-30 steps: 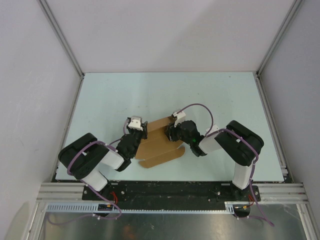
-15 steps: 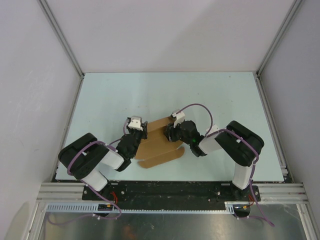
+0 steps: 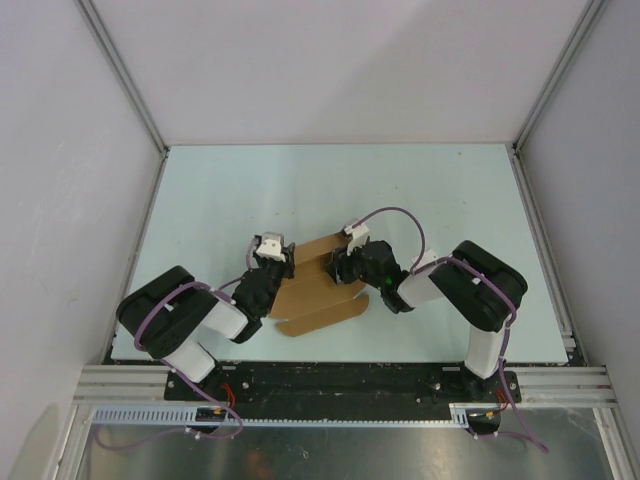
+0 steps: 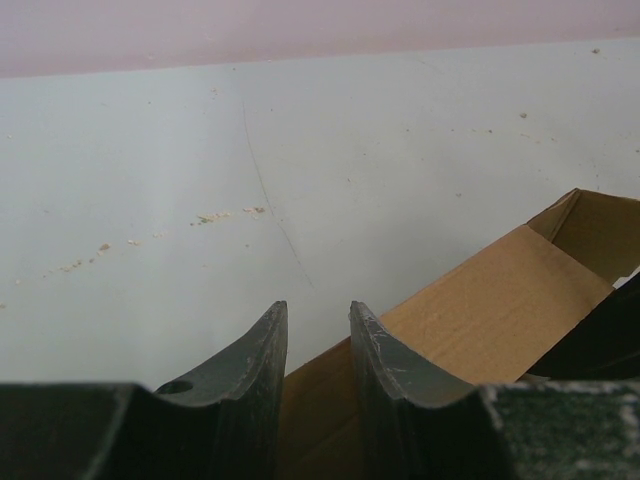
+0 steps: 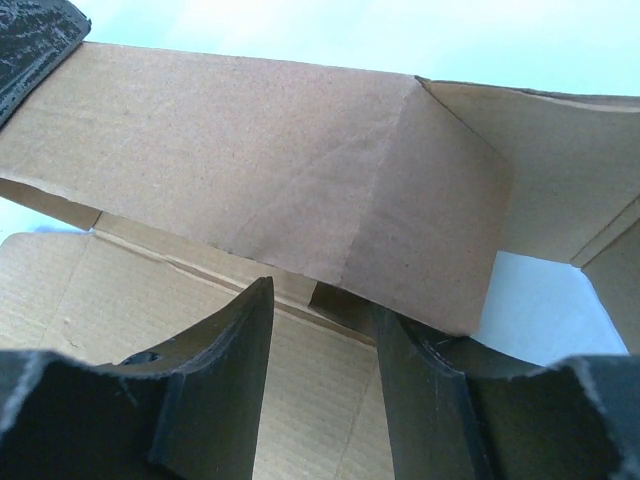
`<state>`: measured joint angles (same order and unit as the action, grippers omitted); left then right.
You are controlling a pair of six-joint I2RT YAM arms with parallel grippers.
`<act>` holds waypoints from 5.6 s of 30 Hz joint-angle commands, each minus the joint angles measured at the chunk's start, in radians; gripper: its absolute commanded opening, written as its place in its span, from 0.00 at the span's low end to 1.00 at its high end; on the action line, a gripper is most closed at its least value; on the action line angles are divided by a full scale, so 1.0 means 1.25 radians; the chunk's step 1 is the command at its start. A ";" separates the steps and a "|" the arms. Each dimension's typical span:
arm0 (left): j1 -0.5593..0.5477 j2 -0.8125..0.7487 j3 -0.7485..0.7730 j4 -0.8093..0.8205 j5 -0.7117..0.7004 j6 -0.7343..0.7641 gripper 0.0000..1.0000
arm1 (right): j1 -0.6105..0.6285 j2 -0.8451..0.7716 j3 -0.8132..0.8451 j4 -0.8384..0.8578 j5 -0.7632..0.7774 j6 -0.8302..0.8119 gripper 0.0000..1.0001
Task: Fold the paper box
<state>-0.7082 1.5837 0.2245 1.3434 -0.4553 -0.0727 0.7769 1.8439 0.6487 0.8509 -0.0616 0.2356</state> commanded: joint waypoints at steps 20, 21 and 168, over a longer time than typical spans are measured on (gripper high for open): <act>0.002 -0.008 -0.009 0.004 0.019 -0.012 0.37 | -0.002 -0.038 0.015 -0.074 -0.033 -0.020 0.47; 0.002 -0.008 -0.009 0.003 0.018 -0.012 0.37 | 0.001 -0.078 0.015 -0.100 -0.006 -0.043 0.47; 0.002 -0.001 -0.010 -0.007 0.033 -0.018 0.37 | -0.078 -0.242 0.156 -0.454 0.046 -0.103 0.04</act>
<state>-0.7082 1.5837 0.2245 1.3434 -0.4389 -0.0727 0.6689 1.5650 0.8085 0.2222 0.0036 0.1211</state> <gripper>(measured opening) 0.366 0.042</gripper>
